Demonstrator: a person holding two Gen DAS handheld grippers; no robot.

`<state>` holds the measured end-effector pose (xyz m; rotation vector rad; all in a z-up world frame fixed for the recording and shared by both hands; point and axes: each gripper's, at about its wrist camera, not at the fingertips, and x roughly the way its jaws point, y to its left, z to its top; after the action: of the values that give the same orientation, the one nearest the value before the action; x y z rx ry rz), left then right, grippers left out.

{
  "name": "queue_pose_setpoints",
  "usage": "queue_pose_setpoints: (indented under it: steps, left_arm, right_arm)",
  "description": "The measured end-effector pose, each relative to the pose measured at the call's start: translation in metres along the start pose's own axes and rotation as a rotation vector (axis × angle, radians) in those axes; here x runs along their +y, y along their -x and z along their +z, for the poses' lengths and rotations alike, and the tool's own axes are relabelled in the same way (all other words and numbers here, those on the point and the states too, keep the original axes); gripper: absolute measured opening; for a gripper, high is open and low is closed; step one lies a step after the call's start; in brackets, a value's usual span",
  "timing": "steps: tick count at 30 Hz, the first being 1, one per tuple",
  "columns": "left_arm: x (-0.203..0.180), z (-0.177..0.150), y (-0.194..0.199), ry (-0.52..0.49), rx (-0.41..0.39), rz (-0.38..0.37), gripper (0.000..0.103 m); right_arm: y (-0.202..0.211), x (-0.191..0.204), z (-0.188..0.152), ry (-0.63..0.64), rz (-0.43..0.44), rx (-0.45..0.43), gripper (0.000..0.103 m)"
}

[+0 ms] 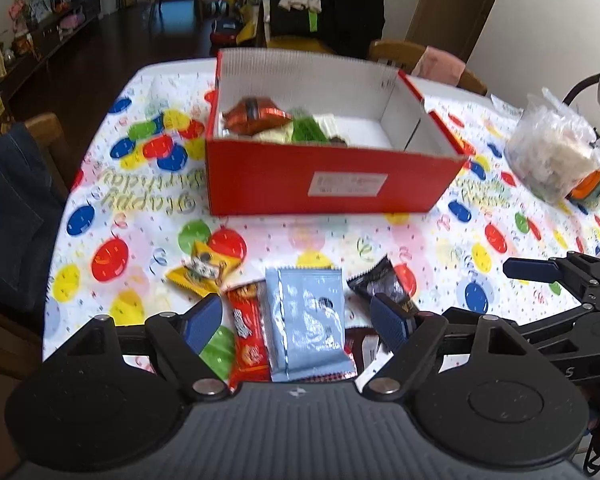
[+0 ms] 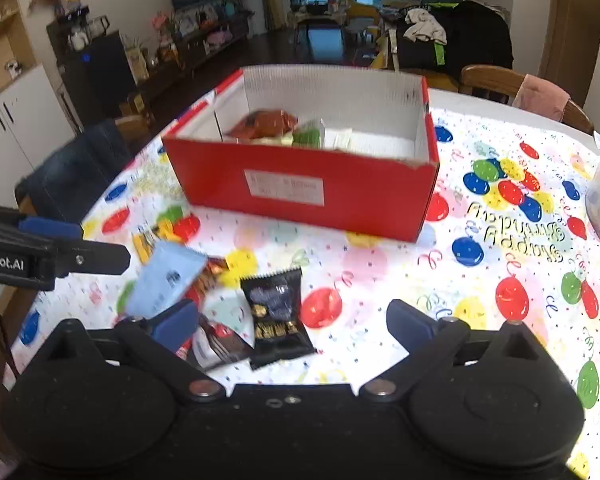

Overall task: Organize snacks
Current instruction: 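Move both tools back over the snack pile, then grasp the light blue packet with left tool while right tool grasps the black candy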

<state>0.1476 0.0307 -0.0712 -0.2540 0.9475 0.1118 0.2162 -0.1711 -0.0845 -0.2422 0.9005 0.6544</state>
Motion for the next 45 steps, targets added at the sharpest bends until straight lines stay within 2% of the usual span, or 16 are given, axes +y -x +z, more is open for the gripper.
queue_pose_setpoints:
  steps: [10,21,24,29,35,39,45]
  left_arm:
    - [-0.007,-0.006,-0.041,0.002,0.101,0.029,0.081]
    - [-0.015,-0.005,-0.059,-0.007,0.122,0.054,0.08]
    - [-0.016,-0.005,-0.061,-0.011,0.135,0.044,0.071]
    - [-0.015,-0.006,-0.066,-0.018,0.147,0.055,0.065]
    - [-0.014,-0.006,-0.067,-0.022,0.142,0.057,0.057]
    - [-0.011,-0.004,-0.066,-0.011,0.138,0.046,0.051]
    - [-0.008,-0.003,-0.063,-0.002,0.131,0.039,0.048]
  right_arm:
    - [-0.029,-0.006,-0.011,0.05,-0.03,0.062,0.096]
    - [-0.069,0.006,-0.012,0.138,0.008,0.134,0.072]
    - [-0.078,0.01,-0.011,0.153,0.014,0.146,0.066]
    - [-0.088,0.012,-0.007,0.149,0.028,0.162,0.054]
    - [-0.095,0.016,-0.006,0.163,0.043,0.178,0.045]
    - [-0.096,0.018,-0.006,0.169,0.043,0.18,0.043]
    - [-0.094,0.017,-0.006,0.152,0.044,0.181,0.038]
